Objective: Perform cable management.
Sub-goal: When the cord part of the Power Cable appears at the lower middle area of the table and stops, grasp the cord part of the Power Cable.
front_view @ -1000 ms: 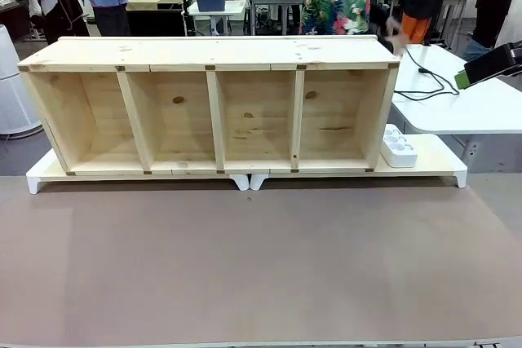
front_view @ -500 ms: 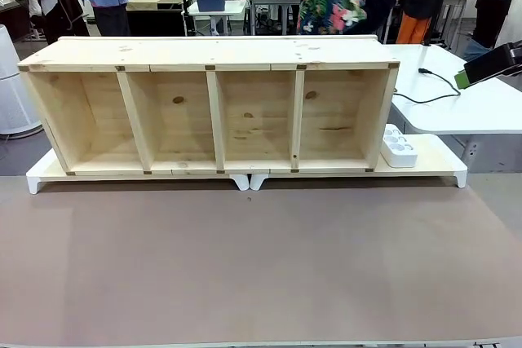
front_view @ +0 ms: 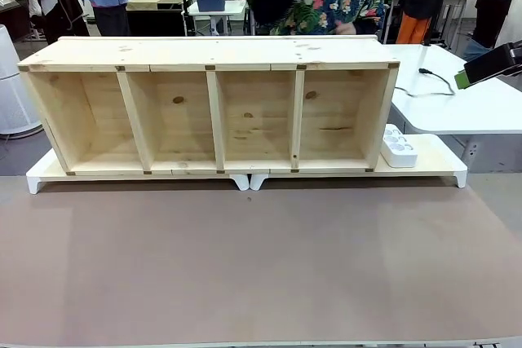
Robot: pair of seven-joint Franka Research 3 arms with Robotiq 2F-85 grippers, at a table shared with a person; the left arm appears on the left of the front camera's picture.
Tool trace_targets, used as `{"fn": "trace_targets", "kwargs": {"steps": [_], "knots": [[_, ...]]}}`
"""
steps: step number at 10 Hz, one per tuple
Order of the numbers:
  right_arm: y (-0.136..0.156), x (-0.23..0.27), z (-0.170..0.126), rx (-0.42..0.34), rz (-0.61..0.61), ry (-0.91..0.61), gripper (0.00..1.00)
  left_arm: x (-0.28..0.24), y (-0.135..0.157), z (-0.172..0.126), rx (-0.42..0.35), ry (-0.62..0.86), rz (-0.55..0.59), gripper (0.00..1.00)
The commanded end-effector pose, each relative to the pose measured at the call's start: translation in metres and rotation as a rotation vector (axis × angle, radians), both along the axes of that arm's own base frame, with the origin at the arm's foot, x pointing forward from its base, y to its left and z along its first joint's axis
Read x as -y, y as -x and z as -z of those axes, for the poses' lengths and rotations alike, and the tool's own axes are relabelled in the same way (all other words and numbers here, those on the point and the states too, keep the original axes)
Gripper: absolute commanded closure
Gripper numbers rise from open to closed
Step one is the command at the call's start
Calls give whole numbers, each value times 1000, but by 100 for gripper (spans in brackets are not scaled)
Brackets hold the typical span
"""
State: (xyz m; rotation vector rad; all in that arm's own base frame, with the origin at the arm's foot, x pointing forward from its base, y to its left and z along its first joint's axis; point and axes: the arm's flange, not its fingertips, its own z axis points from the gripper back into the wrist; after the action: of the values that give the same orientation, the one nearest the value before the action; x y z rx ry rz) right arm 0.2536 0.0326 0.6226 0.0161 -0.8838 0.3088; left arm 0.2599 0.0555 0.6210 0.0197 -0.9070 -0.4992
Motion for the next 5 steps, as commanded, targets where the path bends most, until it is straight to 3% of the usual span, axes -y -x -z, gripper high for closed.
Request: {"fn": "trace_targets", "kwargs": {"steps": [1, 5], "knots": [[-1, 0, -1, 10, 4, 6, 0, 2, -4, 0, 8, 10, -15, 0], [-1, 0, -1, 10, 4, 6, 0, 2, -4, 0, 8, 10, -15, 0]]}}
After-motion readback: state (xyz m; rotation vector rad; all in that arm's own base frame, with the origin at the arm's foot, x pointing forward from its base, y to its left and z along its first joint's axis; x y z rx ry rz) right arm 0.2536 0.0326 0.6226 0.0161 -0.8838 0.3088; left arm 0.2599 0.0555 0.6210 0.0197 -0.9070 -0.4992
